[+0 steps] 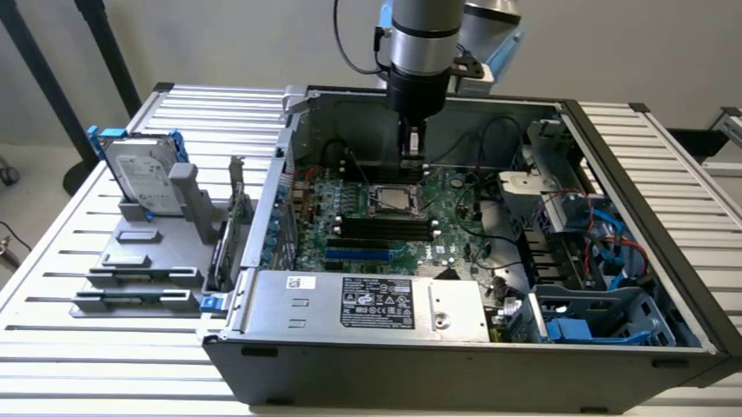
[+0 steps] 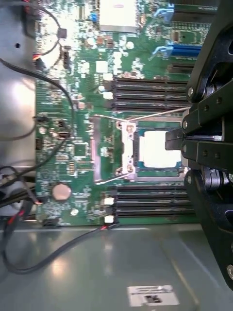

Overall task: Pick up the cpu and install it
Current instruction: 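Close the cpu cover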

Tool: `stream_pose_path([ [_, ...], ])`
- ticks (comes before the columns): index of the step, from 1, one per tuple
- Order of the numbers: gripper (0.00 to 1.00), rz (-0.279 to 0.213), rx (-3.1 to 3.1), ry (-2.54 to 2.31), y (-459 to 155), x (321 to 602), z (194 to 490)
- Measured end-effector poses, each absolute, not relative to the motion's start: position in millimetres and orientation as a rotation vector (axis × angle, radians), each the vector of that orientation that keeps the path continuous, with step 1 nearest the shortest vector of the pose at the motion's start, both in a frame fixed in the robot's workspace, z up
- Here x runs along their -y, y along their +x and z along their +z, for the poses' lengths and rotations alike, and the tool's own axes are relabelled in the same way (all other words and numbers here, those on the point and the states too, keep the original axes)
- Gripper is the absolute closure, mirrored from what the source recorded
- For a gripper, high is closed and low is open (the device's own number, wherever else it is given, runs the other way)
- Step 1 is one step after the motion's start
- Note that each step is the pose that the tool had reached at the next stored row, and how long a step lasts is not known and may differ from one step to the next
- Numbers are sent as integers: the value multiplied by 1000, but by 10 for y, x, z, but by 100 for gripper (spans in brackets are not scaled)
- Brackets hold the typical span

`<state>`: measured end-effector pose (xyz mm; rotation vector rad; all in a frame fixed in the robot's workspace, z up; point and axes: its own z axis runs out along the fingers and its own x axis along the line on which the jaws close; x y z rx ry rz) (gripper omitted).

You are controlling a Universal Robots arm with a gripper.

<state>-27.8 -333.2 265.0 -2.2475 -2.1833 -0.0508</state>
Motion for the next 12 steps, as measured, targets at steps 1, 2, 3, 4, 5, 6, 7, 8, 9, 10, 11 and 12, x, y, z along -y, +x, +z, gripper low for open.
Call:
stream_pose_path([
  [1, 89, -51, 2183, -2247, -233, 3335, 2664],
  [2, 89, -50, 2183, -2247, -189, 3338, 2678],
  [3, 89, -50, 2183, -2247, -142, 3341, 2692],
  [4, 89, -50, 2183, -2247, -97, 3342, 2704],
  [5, 89, -50, 2183, -2246, -49, 3343, 2717],
  [6, 89, -50, 2183, -2246, -3, 3344, 2728],
  [7, 89, -50, 2183, -2245, 42, 3345, 2740],
  [8, 89, -50, 2183, -2244, 87, 3346, 2752],
  [9, 89, -50, 2184, -2244, 132, 3347, 2764],
  [10, 89, -49, 2184, -2243, 176, 3347, 2775],
  [11, 89, -49, 2184, -2243, 221, 3348, 2784],
  [12, 89, -49, 2184, -2242, 267, 3349, 2792],
])
